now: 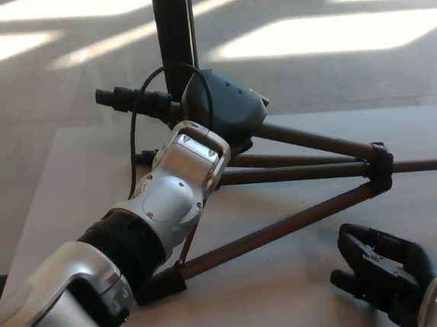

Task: Use both hands of the robot to pick up the tripod lying in the middle of the desk and make it stand upright on the desk

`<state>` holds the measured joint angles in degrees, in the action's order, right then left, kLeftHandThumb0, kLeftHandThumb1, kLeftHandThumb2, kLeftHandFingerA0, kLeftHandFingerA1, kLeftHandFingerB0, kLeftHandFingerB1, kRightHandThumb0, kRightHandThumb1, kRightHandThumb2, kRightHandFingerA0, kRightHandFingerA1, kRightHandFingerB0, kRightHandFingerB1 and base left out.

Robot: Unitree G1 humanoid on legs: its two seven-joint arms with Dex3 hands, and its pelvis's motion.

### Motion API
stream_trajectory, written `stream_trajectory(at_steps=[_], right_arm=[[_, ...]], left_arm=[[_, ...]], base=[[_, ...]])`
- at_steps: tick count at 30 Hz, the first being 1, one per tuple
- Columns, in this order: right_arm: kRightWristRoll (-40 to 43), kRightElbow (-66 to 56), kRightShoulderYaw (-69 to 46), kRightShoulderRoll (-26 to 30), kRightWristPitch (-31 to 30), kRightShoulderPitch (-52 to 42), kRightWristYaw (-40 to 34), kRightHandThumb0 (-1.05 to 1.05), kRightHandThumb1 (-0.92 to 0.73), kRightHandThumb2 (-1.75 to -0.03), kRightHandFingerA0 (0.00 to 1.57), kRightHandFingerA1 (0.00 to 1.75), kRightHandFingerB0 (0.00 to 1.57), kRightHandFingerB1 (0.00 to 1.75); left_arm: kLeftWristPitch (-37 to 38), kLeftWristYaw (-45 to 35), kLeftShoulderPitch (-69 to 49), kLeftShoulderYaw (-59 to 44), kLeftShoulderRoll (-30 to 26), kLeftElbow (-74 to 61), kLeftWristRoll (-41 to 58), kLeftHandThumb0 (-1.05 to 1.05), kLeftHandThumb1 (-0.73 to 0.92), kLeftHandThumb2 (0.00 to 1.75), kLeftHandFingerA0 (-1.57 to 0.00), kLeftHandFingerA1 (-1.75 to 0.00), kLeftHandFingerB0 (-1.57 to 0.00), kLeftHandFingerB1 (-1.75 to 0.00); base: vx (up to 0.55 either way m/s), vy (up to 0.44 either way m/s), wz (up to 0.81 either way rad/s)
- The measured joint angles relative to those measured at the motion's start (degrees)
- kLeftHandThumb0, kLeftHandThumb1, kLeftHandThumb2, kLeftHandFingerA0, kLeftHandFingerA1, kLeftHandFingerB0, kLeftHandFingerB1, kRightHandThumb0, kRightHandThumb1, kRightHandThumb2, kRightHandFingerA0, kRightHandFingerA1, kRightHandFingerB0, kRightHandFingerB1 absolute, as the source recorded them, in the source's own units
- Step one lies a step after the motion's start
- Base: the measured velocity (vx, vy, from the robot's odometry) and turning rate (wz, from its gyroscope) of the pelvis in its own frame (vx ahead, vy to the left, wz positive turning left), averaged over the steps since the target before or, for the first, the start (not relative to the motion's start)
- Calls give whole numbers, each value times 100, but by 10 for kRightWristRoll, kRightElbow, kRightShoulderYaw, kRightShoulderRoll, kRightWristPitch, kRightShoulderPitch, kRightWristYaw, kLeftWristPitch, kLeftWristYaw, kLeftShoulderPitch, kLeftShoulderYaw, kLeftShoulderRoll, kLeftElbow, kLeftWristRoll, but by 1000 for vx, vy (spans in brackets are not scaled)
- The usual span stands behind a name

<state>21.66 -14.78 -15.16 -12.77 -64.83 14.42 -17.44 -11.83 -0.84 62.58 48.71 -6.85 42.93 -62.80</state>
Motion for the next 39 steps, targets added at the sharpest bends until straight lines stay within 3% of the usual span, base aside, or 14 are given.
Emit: stream_trajectory(at_steps=[1,2,3,4,5,7,8,10,19,20,21,23,24,39], right_arm=[[1,10,-3,-3,3,9,-4,-55,-50,-76,8,66,11,53],[2,16,-6,-6,4,15,-7,-38,-51,-103,7,59,0,52],[4,26,-11,-10,7,24,-11,-38,-51,-103,7,59,0,52],[6,36,-16,-15,11,33,-15,-59,-64,-59,0,61,5,43],[7,45,-20,-21,14,41,-18,-58,-41,-87,0,49,0,44],[15,65,-21,-23,29,46,-20,-67,-58,-73,0,0,0,17],[19,73,-21,-23,34,48,-20,-84,-53,-89,0,25,0,12],[29,92,-23,-23,50,54,-20,-95,-57,-92,0,27,0,6],[71,148,-50,-23,109,69,-21,-77,-50,-70,0,0,0,0],[80,156,-56,-23,121,70,-20,-73,-50,-68,0,0,0,0],[85,160,-59,-23,128,70,-20,-73,-58,-58,0,0,0,0],[100,172,-67,-23,143,71,-19,-95,-49,-76,0,19,0,0],[106,177,-72,-22,149,72,-19,-71,-51,-68,0,0,0,0],[170,366,-123,-5,239,176,-27,-91,-46,-70,0,15,0,0]], left_arm=[[0,-1,0,0,0,0,0,-34,68,76,-92,-167,-81,-135],[0,-1,0,0,0,0,0,-35,67,75,-93,-169,-81,-139],[0,-1,0,-1,0,-1,0,-35,67,75,-93,-169,-81,-139],[0,-1,0,-1,0,-2,0,-43,52,99,-120,-135,-93,-114],[0,-2,0,-2,0,-3,0,-35,66,73,-92,-170,-82,-135],[0,-4,-1,-5,1,-7,1,-39,71,70,-92,-168,-81,-135],[0,-5,-1,-6,1,-9,1,-42,52,99,-120,-133,-92,-112],[0,-7,-3,-9,1,-14,2,-37,66,71,-95,-167,-85,-126],[0,-22,-3,-16,1,-31,3,-36,69,74,-92,-164,-83,-112],[0,-24,-3,-17,1,-32,3,-41,54,101,-119,-132,-87,-103],[0,-25,-3,-17,1,-32,2,-35,68,74,-92,-167,-82,-125],[0,-27,-3,-18,1,-34,2,-37,70,74,-92,-165,-81,-126],[0,-27,-3,-18,2,-34,2,-39,73,73,-91,-165,-82,-131],[-1,-42,-3,-23,2,-58,0,-36,74,80,-94,-156,-83,-119]], base=[[0,0,0],[0,0,0],[0,0,0],[0,0,0],[0,0,0],[0,0,0],[0,0,0],[0,0,0],[0,0,0],[0,0,0],[0,0,0],[0,0,0],[0,0,0],[0,0,0]])
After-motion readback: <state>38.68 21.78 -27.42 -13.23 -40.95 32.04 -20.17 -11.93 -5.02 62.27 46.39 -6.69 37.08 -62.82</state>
